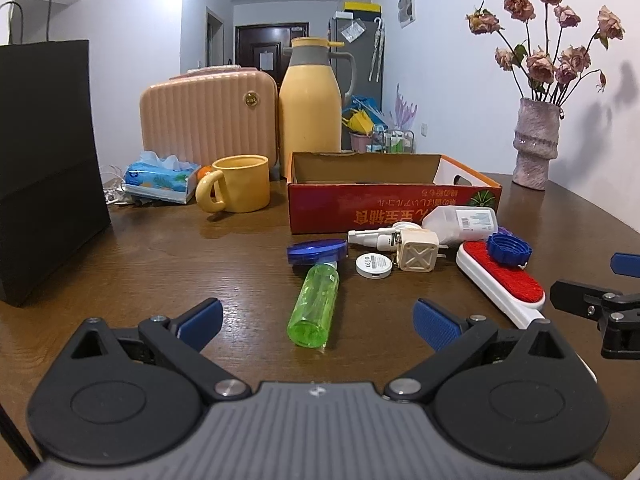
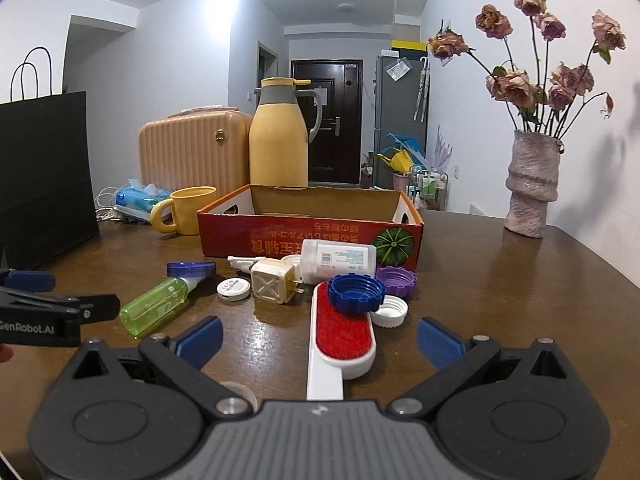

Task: Organize rigid objects
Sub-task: 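Grasp the green spray bottle with the left tool while the right tool reaches toward the white cube, then grasp the white square air freshener with the right tool while the left tool lifts the bottle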

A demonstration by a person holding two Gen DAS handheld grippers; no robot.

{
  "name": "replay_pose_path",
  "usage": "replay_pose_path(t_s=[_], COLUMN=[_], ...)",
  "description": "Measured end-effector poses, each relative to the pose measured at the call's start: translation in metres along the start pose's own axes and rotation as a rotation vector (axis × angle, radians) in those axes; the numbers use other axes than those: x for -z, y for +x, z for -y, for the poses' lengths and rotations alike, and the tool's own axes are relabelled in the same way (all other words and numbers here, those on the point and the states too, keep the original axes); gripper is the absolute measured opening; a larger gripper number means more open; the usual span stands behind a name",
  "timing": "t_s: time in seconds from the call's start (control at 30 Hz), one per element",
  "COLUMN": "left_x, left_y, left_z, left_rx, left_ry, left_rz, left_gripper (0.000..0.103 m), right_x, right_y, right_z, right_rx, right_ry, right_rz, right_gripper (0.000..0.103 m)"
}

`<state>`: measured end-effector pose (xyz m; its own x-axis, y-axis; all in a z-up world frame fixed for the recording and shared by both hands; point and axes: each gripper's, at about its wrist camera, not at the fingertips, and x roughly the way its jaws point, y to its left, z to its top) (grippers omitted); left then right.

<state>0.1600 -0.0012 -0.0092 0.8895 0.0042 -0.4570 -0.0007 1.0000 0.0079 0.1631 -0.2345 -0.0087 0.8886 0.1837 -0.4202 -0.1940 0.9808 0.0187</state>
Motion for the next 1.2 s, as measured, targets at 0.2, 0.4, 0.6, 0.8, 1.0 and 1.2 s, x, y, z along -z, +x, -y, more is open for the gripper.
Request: replay_pose_path(t_s=[0.2, 0.4, 0.6, 0.8, 1.0, 1.2], left_x=[-0.010, -0.020, -0.023, -0.022, -0.020, -0.021], left_y=[0.026, 0.058, 0.084, 0.112, 0.122, 0.114], left_z=[0.002, 0.002, 0.004, 0.000, -0.014, -0.027], left_rx=[-0.014, -0.016, -0.006, 0.017, 0.088, 0.108], left_ry=[0.028, 0.036, 0.046, 0.007, -0.066, -0.113], left_rz=[-0.059, -0.126, -0.173, -0.241, -0.277, -0.246], left_gripper=[0.103, 0.103, 0.081, 0.050, 0.031, 0.031], right_x=[-0.008, -0.015, -0.020, -0.023, -0.027, -0.033], right_y=[0.019, 0.035, 0.051, 0.061, 0.071, 0.080], right_z=[0.000, -0.003, -0.006, -0.014, -0.025, -0.037], right_rx=[-0.013, -0.011, -0.004, -0.004, -0.006, -0.008], right_ry=[0.000, -0.006, -0.006, -0.025, -0.051, -0.081], right_rz=[-0.019, -0.032, -0.053, -0.068, -0.085, -0.101], right_gripper=[0.103, 0.103, 0.103, 0.103, 0.103, 0.102])
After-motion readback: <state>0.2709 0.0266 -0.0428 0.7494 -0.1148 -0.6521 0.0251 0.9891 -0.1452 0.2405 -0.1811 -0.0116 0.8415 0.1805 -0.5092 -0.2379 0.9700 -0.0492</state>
